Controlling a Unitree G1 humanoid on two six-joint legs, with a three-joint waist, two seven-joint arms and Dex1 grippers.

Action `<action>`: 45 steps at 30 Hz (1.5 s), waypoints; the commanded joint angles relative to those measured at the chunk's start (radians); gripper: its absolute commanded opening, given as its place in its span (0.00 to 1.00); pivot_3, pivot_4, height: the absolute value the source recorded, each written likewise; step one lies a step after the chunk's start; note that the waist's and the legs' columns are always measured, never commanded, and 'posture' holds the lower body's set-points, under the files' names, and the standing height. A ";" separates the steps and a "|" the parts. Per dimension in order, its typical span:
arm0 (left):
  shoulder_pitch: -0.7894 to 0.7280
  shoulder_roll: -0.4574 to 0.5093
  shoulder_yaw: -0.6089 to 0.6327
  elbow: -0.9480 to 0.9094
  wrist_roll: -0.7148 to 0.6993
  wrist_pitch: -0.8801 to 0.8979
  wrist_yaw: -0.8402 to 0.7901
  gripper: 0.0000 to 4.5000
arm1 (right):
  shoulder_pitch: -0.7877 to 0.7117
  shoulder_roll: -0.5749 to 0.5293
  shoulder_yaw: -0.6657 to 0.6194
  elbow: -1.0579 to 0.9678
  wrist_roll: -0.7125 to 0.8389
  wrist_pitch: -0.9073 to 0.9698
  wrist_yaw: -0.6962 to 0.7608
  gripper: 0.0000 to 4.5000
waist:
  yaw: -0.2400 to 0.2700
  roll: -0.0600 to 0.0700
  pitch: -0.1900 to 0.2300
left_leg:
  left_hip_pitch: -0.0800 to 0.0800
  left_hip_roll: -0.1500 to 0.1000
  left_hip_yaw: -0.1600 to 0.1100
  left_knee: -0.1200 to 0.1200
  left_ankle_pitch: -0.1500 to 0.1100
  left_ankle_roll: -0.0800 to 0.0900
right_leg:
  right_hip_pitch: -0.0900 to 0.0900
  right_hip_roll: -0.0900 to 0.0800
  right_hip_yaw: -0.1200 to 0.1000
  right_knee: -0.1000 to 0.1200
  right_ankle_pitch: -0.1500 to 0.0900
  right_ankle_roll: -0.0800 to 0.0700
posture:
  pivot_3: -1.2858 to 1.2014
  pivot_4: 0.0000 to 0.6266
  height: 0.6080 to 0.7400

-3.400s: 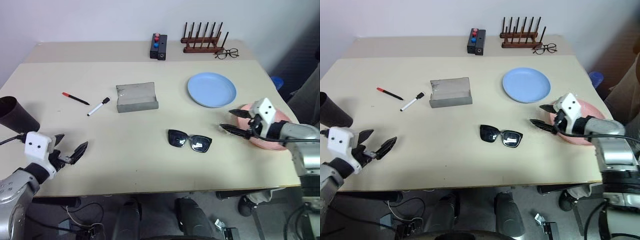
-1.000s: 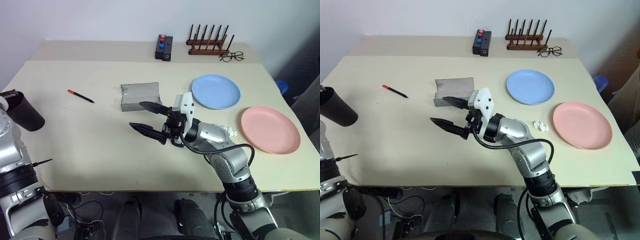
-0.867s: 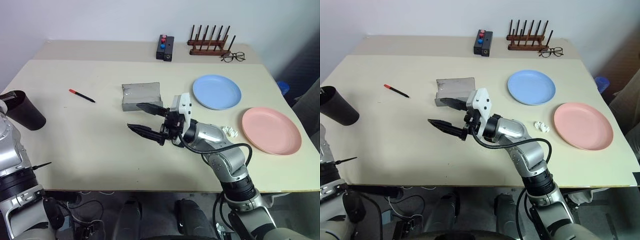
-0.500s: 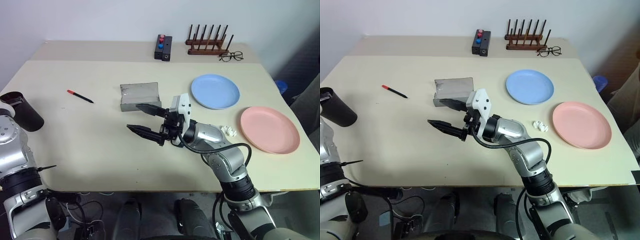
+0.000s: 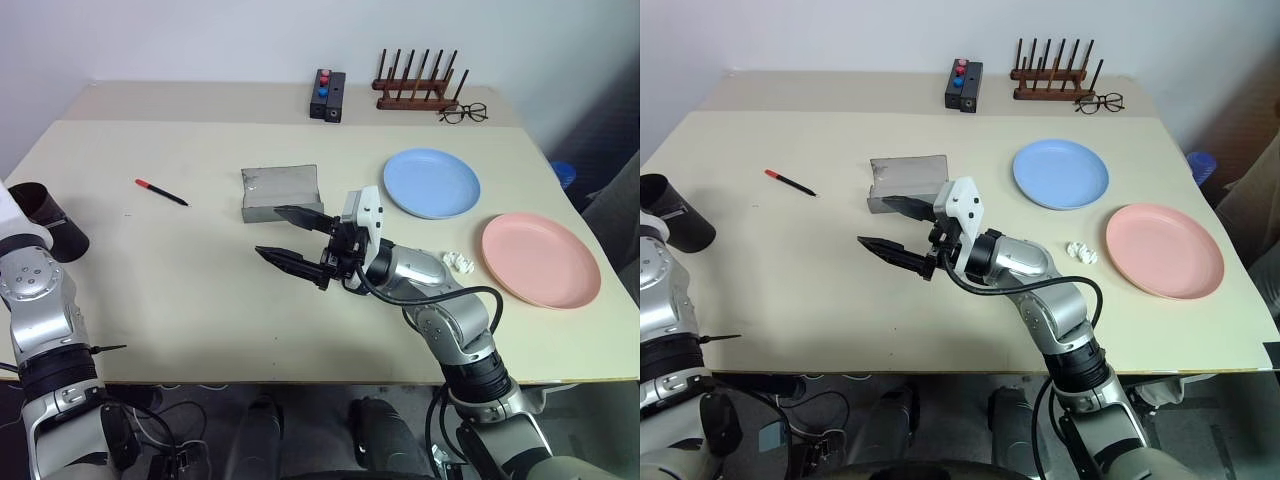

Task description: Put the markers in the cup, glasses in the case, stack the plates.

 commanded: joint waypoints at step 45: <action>-0.808 -0.145 -0.025 0.834 -0.167 0.522 0.330 1.00 | 0.020 -0.014 -0.028 -0.081 0.035 0.052 -0.059 0.75 | -0.025 -0.003 0.000 | -0.004 -0.001 -0.002 -0.004 0.001 -0.001 | -0.004 0.000 -0.002 -0.002 0.000 0.002 | 0.52 0.24 0.99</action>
